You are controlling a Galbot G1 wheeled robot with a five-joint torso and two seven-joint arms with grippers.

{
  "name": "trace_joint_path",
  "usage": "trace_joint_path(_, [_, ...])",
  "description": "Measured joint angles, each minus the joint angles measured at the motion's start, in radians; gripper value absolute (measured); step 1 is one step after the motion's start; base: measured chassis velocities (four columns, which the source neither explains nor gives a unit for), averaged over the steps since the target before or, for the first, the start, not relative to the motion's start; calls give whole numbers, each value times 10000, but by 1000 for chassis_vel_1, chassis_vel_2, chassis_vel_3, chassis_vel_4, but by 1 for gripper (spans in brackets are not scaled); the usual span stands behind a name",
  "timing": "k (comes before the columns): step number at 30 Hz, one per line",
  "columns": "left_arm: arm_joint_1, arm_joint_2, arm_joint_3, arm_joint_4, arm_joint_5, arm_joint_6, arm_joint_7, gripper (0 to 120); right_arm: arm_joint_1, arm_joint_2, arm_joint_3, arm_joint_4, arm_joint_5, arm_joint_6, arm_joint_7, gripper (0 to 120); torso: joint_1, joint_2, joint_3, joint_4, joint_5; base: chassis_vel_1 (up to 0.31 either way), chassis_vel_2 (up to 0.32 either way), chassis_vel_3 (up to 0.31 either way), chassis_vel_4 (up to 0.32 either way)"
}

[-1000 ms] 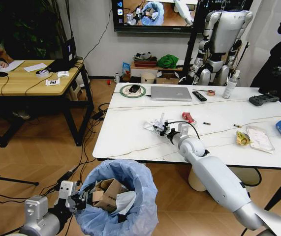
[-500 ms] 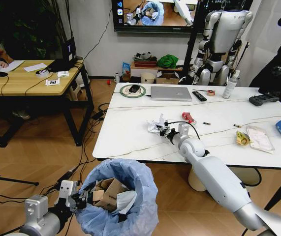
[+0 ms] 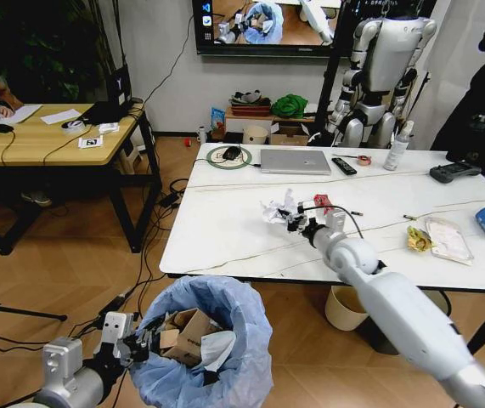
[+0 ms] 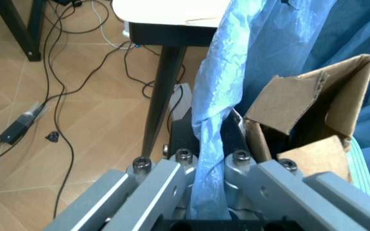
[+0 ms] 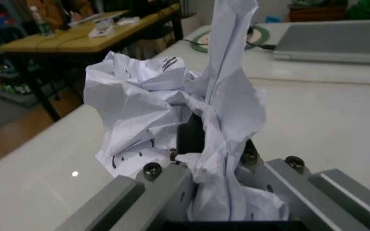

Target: Pick up the trash bin and place the trash from the table into it.

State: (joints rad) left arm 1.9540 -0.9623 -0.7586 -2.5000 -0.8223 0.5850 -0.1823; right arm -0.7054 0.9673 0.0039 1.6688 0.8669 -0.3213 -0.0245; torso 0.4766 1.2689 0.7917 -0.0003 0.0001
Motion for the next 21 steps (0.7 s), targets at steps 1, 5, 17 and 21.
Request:
trace_joint_path(1, [23,10,-7,0,1,0,0,0,-178,-202,70,550,163,23,-22,0,0,0,0,3,-1,0,0,0,0])
trace_joint_path(5, [75,34,-18,0,14,0,-1,0,-744,-755,243,1941,601,106,-175,0,-1,0,-1,2,0,0,0,0,0])
trace_joint_path(17, [204,24,-21,0,102,0,-5,0,-1235,-2114,-400,4792,1372,1560,-1673,0,-1,1,-1,1,-1,0,0,0,0])
trace_joint_path(21, [241,32,-37,0,110,0,-6,0,-981,-2286,-836,5234,1550,1724,-1882,0,-1,1,-1,2,-1,0,0,0,0])
